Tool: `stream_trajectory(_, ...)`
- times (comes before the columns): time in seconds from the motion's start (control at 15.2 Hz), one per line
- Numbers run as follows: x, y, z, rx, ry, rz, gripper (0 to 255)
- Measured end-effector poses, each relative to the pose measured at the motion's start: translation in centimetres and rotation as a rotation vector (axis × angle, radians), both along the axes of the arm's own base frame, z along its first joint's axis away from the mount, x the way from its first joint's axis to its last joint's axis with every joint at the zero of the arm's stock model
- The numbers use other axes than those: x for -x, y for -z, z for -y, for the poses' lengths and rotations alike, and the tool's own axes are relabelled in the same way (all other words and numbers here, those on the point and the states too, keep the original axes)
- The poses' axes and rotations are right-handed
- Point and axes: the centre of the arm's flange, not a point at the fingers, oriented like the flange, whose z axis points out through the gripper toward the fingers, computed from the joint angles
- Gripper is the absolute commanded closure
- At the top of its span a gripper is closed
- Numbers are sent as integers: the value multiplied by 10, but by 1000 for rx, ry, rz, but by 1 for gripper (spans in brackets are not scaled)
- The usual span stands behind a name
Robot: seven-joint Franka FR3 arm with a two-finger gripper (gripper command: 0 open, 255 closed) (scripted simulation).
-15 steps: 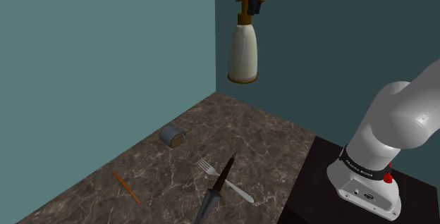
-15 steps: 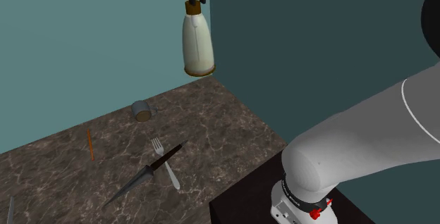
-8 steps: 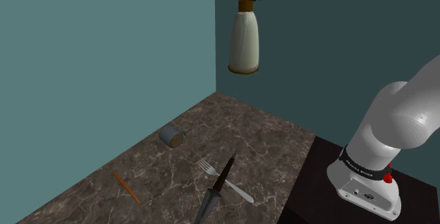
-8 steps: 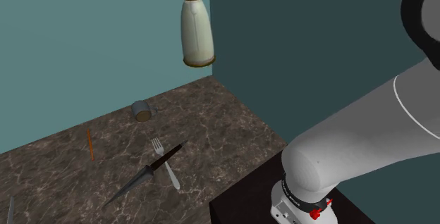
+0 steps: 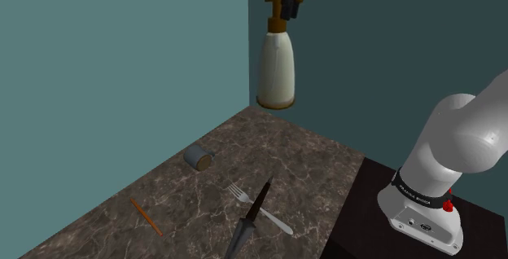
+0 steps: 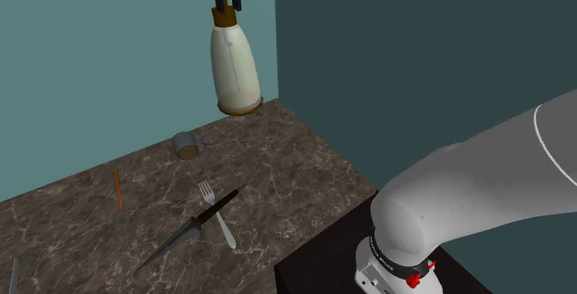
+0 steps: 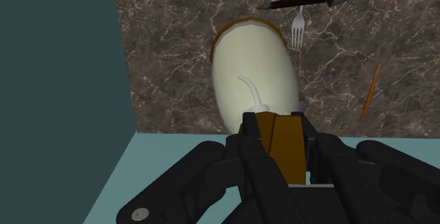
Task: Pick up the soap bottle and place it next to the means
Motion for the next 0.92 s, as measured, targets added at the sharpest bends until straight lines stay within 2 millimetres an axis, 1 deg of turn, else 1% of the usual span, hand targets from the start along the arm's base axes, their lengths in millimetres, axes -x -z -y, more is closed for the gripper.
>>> stream_trajectory(0.2,16,13,-30,0,0,0,255)
stream_trajectory(0.33,25,18,-58,0,-1,0,255)
stream_trajectory(0.46,34,31,-77,0,0,0,255)
stream_trajectory(0.53,43,36,-87,0,0,0,255)
stream_trajectory(0.79,66,55,-131,1,0,0,255)
stream_trajectory(0.86,68,60,-142,1,0,0,255)
stream_trajectory(0.92,75,67,-153,1,1,0,255)
